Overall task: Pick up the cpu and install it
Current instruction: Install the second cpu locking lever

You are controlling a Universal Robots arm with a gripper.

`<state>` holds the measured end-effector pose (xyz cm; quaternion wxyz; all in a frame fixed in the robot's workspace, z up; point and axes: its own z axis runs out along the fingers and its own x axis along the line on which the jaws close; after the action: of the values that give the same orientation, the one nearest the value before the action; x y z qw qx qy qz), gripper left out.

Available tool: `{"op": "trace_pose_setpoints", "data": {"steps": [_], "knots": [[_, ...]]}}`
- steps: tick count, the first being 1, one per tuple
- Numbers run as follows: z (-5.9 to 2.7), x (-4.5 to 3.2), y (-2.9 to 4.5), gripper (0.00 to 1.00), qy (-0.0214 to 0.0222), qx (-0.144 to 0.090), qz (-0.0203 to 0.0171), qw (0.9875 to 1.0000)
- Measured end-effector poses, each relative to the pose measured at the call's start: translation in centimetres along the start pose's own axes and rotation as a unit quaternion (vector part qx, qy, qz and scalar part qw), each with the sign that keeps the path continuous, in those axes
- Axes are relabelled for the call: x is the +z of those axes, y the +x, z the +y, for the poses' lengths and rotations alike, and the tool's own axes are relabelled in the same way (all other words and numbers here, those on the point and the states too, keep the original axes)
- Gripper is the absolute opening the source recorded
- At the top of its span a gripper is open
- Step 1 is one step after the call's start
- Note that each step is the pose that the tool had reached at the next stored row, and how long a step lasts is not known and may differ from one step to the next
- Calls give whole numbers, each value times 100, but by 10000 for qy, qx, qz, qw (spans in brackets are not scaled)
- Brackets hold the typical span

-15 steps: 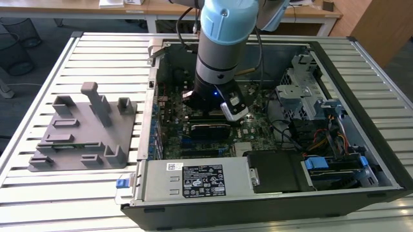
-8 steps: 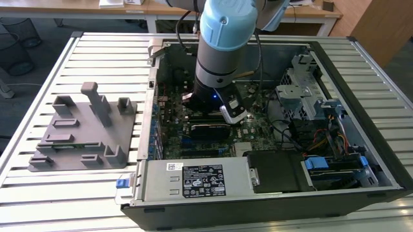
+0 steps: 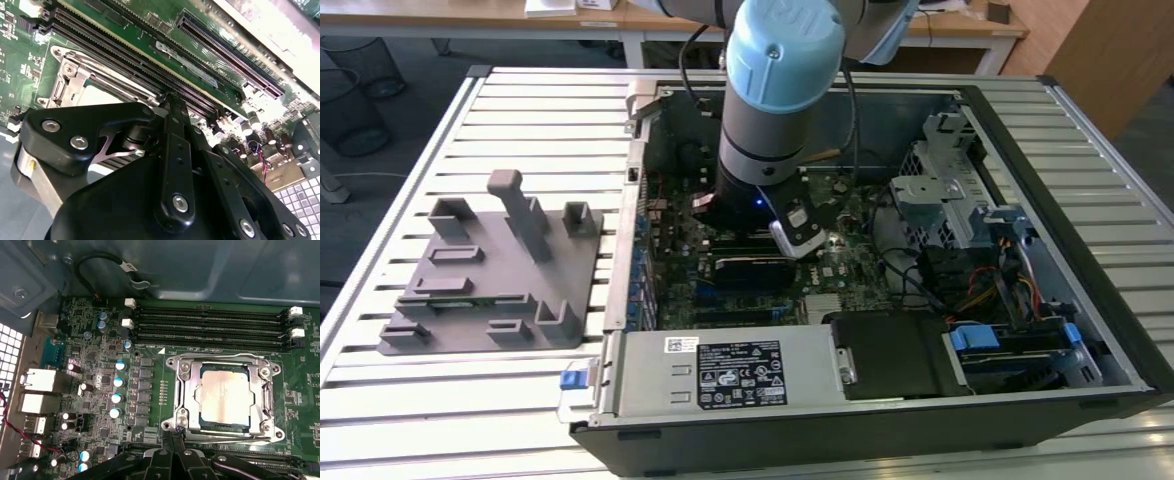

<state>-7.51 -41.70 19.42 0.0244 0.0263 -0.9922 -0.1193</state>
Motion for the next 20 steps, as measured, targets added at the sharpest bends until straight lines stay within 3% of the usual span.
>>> {"op": "trace_pose_setpoints", "data": {"steps": [3,7,9,16,20], "knots": [[-4,8,2,11,-33,-1,0,10000],[-4,13,2,11,-134,-8,-6,9999],[-4,13,3,11,-160,-8,-7,9999],[-1,5,9,11,-186,-11,-10,9998],[11,-49,12,11,-181,-10,-9,9998]]}}
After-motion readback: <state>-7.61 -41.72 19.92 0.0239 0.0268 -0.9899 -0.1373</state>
